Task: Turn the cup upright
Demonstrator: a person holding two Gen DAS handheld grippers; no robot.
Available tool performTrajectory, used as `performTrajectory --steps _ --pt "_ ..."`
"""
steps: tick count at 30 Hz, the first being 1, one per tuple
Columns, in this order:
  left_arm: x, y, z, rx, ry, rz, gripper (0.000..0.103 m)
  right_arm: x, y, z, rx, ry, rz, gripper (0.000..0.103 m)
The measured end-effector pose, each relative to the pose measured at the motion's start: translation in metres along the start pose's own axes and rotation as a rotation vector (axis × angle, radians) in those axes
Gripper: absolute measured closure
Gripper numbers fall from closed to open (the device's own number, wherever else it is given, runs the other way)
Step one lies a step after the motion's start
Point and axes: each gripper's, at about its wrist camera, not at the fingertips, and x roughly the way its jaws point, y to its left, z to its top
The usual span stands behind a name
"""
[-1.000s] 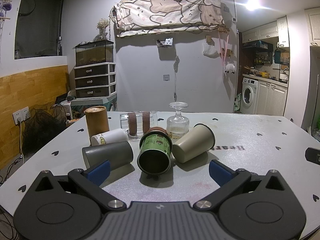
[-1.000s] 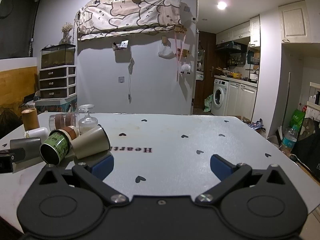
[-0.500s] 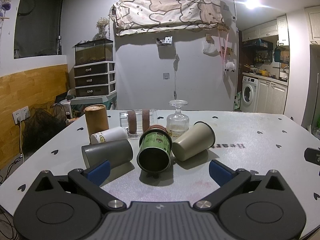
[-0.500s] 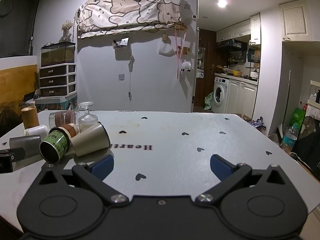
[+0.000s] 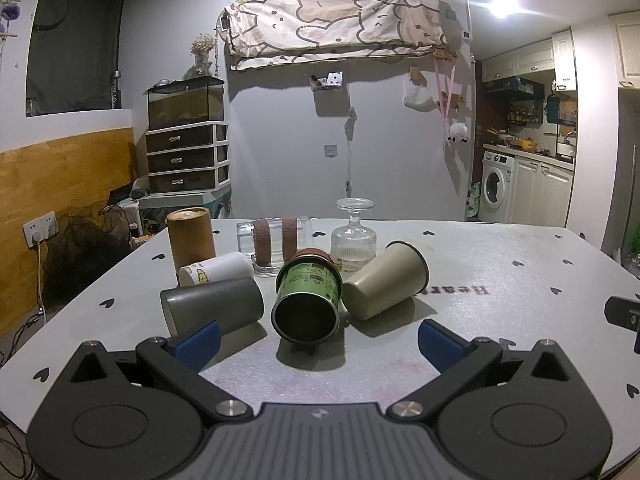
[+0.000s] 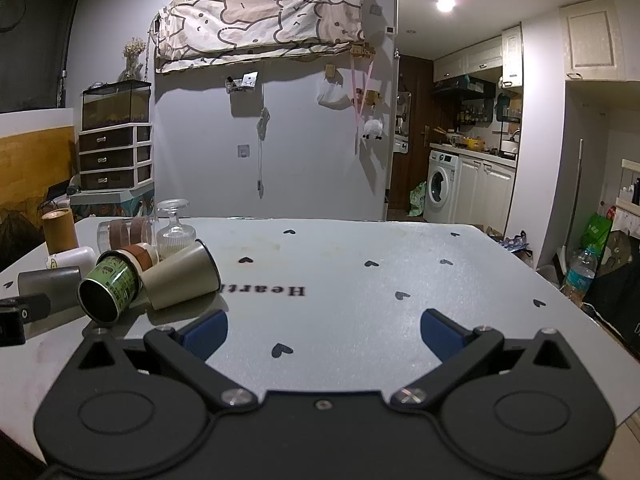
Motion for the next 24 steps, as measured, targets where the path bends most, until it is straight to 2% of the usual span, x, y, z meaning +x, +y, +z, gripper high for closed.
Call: performTrajectory --steps 17,19,24 --pt "0.001 -0.002 -0.002 0.001 0.004 0.001 0.0 0.004 0.0 -0.001 0.0 0.019 0.0 0.0" --pt "0.015 -0.012 -0.01 0.005 0.009 -0.002 0.0 0.005 -0.001 -0.001 0.0 0.023 0.0 0.0" --pt "0.017 -0.016 -0.015 0.009 0.013 -0.004 0.0 0.006 -0.002 -0.001 0.0 0.036 0.003 0.0"
